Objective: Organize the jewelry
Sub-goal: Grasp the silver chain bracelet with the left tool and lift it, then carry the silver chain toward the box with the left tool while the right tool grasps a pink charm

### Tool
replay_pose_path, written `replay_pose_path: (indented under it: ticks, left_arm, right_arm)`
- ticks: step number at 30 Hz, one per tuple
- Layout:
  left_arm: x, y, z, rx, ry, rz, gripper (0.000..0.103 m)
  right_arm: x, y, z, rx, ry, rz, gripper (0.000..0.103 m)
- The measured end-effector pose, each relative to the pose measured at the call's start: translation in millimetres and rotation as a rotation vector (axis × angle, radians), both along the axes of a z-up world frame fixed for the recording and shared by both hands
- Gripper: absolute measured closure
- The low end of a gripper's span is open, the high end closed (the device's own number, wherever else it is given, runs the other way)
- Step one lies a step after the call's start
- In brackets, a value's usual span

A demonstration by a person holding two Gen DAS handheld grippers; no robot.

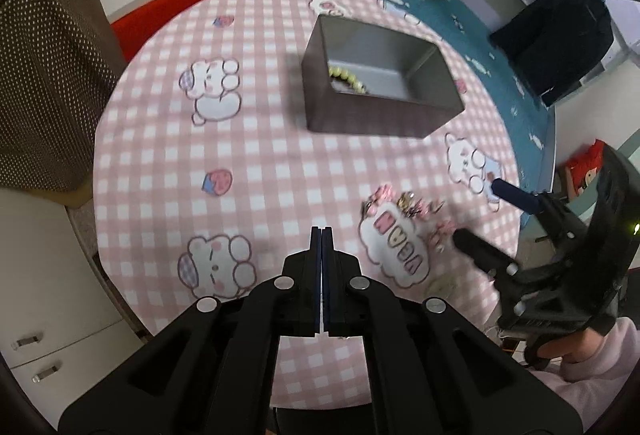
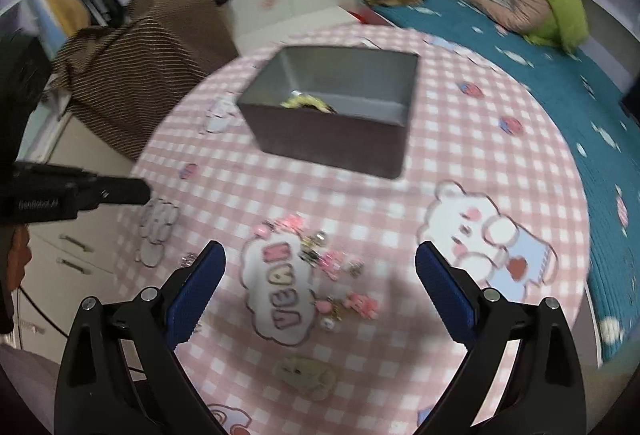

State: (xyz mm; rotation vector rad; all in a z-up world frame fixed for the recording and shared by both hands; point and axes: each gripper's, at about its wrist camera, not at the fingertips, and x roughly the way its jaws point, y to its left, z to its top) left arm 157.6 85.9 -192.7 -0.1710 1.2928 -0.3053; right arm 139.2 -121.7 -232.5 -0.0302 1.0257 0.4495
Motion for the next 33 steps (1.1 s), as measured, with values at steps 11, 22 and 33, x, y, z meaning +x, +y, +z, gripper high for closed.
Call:
replay_pose_path:
  ticks: [11, 22, 33]
  left_arm:
    - [-16, -18, -58, 0.020, 0.167, -0.047, 0.069]
    - [-14, -25, -78, 0.089, 0.167, -0.045, 0.097]
    - [-5, -4, -48, 0.038, 0.113, 0.035, 0.100]
  right_arm:
    - [5, 19, -8, -0.028, 0.015, 0.102, 0.011]
    - [9, 14, -14, -0.020, 0.036, 0.101, 0.011]
    - [10, 43, -11, -0.018, -0.004, 0.248, 0.026]
